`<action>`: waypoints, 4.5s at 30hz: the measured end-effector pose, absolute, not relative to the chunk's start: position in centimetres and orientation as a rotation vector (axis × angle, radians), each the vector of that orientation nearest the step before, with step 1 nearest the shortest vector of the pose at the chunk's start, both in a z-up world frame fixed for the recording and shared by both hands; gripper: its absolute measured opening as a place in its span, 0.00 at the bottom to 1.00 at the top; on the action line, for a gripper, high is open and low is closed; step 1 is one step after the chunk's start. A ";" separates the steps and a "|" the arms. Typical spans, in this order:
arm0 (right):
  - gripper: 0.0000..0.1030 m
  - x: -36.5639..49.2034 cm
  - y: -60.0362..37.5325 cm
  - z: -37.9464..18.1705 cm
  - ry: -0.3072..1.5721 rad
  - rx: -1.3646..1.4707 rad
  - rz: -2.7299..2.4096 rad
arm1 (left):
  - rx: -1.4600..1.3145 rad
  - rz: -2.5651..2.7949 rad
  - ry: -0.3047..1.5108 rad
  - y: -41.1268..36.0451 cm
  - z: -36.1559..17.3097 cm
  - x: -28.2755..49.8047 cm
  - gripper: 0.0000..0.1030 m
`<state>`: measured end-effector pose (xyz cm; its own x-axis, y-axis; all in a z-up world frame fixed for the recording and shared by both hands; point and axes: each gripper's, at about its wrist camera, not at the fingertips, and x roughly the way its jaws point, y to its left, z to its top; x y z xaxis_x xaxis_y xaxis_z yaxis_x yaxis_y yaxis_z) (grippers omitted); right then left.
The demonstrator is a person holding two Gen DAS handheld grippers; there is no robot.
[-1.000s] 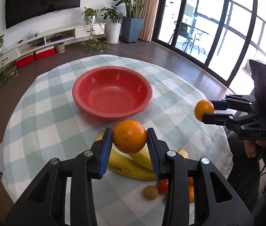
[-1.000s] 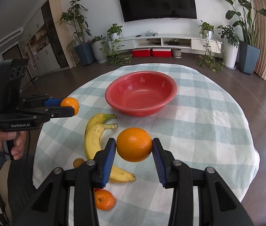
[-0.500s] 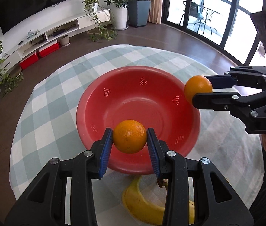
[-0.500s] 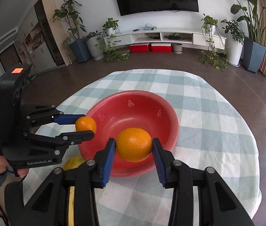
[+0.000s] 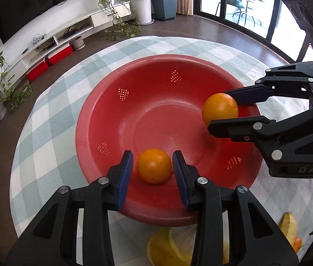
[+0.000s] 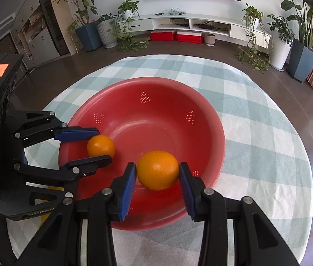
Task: Organize fruits
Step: 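Lower both oranges into the red bowl and open both tools, then withdraw both tools from the bowl back toward the remaining fruit, then close the left tool on an orange while the right tool grasps another orange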
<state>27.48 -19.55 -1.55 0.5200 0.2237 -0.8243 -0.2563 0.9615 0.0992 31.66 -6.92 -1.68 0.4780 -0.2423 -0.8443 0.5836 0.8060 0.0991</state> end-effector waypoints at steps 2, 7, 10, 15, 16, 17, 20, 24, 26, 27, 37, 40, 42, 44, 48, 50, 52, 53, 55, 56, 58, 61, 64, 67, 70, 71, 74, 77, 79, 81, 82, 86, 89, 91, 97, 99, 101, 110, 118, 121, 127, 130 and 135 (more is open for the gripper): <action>0.42 27.6 -19.4 -1.6 0.987 -0.039 0.288 | 0.397 -0.513 0.943 -6.8 -1.7 31.8 0.35; 0.42 27.4 -19.1 -1.6 0.989 -0.053 0.289 | 0.385 -0.502 0.931 -6.4 -1.2 31.5 0.38; 0.47 27.2 -19.0 -1.5 0.982 -0.057 0.286 | 0.376 -0.504 0.915 -6.3 -0.7 31.1 0.51; 0.48 26.2 -19.9 -0.4 0.956 -0.031 0.269 | 0.365 -0.497 0.882 -5.7 0.6 30.2 0.56; 0.48 25.8 -20.1 0.0 0.944 -0.027 0.264 | 0.364 -0.494 0.870 -5.4 1.0 29.8 0.57; 0.50 25.1 -20.5 0.6 0.926 -0.024 0.259 | 0.364 -0.486 0.855 -5.1 1.6 29.2 0.58; 0.67 22.6 -21.6 2.4 0.861 -0.010 0.246 | 0.339 -0.465 0.801 -3.7 3.6 27.2 0.62; 0.84 17.9 -23.3 4.4 0.775 0.068 0.269 | 0.287 -0.451 0.708 -1.2 6.4 22.7 0.82; 0.89 15.5 -24.1 4.6 0.741 0.118 0.285 | 0.267 -0.466 0.676 -0.1 7.0 19.8 0.92; 0.90 14.3 -24.4 4.6 0.732 0.136 0.288 | 0.250 -0.481 0.674 0.4 7.1 18.4 0.92; 0.90 6.3 -25.2 2.2 0.753 0.230 0.261 | 0.197 -0.545 0.795 0.7 2.5 4.7 0.92; 0.90 4.7 -24.9 1.3 0.775 0.232 0.249 | 0.131 -0.566 0.822 0.3 1.3 1.9 0.92; 0.86 4.1 -24.6 0.7 0.796 0.242 0.250 | 0.071 -0.580 0.828 0.0 0.7 0.5 0.92; 0.85 3.5 -24.3 0.6 0.803 0.252 0.257 | 0.062 -0.575 0.830 -0.8 0.0 -0.4 0.92; 0.85 2.6 -23.6 0.3 0.802 0.240 0.272 | 0.067 -0.570 0.869 -2.2 -1.5 -0.6 0.92; 0.83 2.2 -23.4 0.1 0.806 0.243 0.277 | 0.036 -0.578 0.876 -2.6 -1.8 -0.6 0.92; 0.83 2.0 -23.2 -0.1 0.806 0.245 0.277 | 0.029 -0.589 0.873 -3.2 -1.8 -0.7 0.92; 0.80 2.0 -23.2 -0.1 0.808 0.244 0.277 | 0.034 -0.593 0.872 -3.6 -1.8 -0.6 0.92; 0.77 2.1 -23.0 -0.3 0.817 0.240 0.281 | 0.056 -0.603 0.872 -4.3 -1.8 -0.5 0.92; 0.76 2.0 -23.0 -0.3 0.820 0.237 0.280 | 0.066 -0.608 0.872 -4.6 -1.9 -0.3 0.92; 0.76 2.0 -22.9 -0.4 0.820 0.228 0.276 | 0.077 -0.614 0.879 -5.0 -2.1 -0.1 0.92; 0.75 2.1 -22.7 -0.5 0.825 0.225 0.280 | 0.075 -0.612 0.880 -5.0 -2.2 0.4 0.86; 0.71 2.3 -22.5 -0.7 0.849 0.215 0.277 | 0.085 -0.605 0.900 -5.0 -2.5 1.1 0.70; 0.65 2.4 -22.4 -1.0 0.866 0.215 0.285 | 0.083 -0.613 0.905 -5.0 -2.7 1.5 0.68; 0.65 2.3 -22.5 -1.0 0.865 0.219 0.285 | 0.099 -0.631 0.901 -5.4 -2.7 1.5 0.66; 0.65 2.3 -22.4 -1.1 0.865 0.220 0.285 | 0.108 -0.636 0.904 -5.6 -2.9 1.5 0.62; 0.65 2.3 -22.4 -1.1 0.869 0.217 0.287 | 0.127 -0.651 0.926 -6.3 -3.4 1.8 0.55; 0.65 2.2 -22.5 -1.1 0.870 0.220 0.288 | 0.138 -0.659 0.931 -6.8 -3.7 2.1 0.53; 0.65 2.2 -22.5 -1.1 0.872 0.222 0.290 | 0.142 -0.660 0.932 -7.0 -3.8 2.3 0.52; 0.65 2.3 -22.5 -1.2 0.879 0.220 0.290 | 0.146 -0.657 0.937 -7.2 -4.0 2.6 0.47; 0.65 2.3 -22.4 -1.3 0.882 0.220 0.291 | 0.147 -0.659 0.941 -7.2 -4.1 2.8 0.43; 0.65 2.3 -22.3 -1.4 0.889 0.217 0.297 | 0.166 -0.662 0.947 -7.4 -4.5 3.1 0.35; 0.65 2.3 -22.2 -1.5 0.899 0.213 0.300 | 0.189 -0.655 0.948 -7.7 -4.8 3.1 0.35; 0.65 2.3 -22.2 -1.6 0.902 0.209 0.302 | 0.184 -0.655 0.946 -7.7 -4.9 3.2 0.35; 0.65 2.5 -21.6 -1.9 0.925 0.181 0.309 | 0.135 -0.663 0.951 -6.8 -4.9 3.1 0.35; 0.65 2.5 -21.2 -2.1 0.933 0.166 0.312 | 0.109 -0.669 0.954 -6.3 -4.9 3.0 0.35; 0.65 2.5 -20.9 -2.2 0.942 0.151 0.318 | 0.092 -0.671 0.955 -5.8 -4.8 2.9 0.34; 0.65 3.2 -19.4 -3.0 0.990 0.105 0.344 | 0.023 -0.654 0.963 -3.0 -4.7 2.0 0.34; 0.65 3.9 -17.4 -4.3 1.033 0.047 0.373 | -0.023 -0.646 0.965 -1.6 -4.6 1.7 0.34; 0.63 4.2 -17.1 -4.7 1.044 0.038 0.375 | -0.030 -0.647 0.963 -1.5 -4.5 1.6 0.34; 0.59 4.5 -16.8 -5.2 1.058 0.012 0.369 | -0.061 -0.636 0.970 -0.9 -4.6 1.7 0.34; 0.55 4.6 -16.5 -5.2 1.052 0.000 0.372 | -0.063 -0.637 0.967 -0.9 -4.5 1.6 0.34; 0.46 4.5 -16.3 -5.2 1.047 -0.009 0.385 | -0.067 -0.638 0.959 -0.7 -4.2 1.4 0.34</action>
<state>4.54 -16.29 -5.24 0.4401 0.3057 -0.8443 -0.3141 0.9333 0.1742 1.39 -0.73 -4.21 0.4069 -0.5345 -0.7408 0.4773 0.8158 -0.3265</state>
